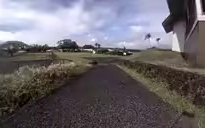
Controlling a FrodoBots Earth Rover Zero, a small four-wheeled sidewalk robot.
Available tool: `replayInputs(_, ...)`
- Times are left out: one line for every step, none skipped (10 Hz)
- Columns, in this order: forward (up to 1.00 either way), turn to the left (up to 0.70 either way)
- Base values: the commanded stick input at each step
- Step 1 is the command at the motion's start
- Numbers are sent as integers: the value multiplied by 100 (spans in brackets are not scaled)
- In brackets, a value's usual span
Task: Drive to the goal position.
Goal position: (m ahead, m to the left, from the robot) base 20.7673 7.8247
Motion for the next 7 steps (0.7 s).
replayInputs(50,0)
replayInputs(50,0)
replayInputs(50,0)
replayInputs(50,0)
replayInputs(50,0)
replayInputs(50,0)
replayInputs(50,0)
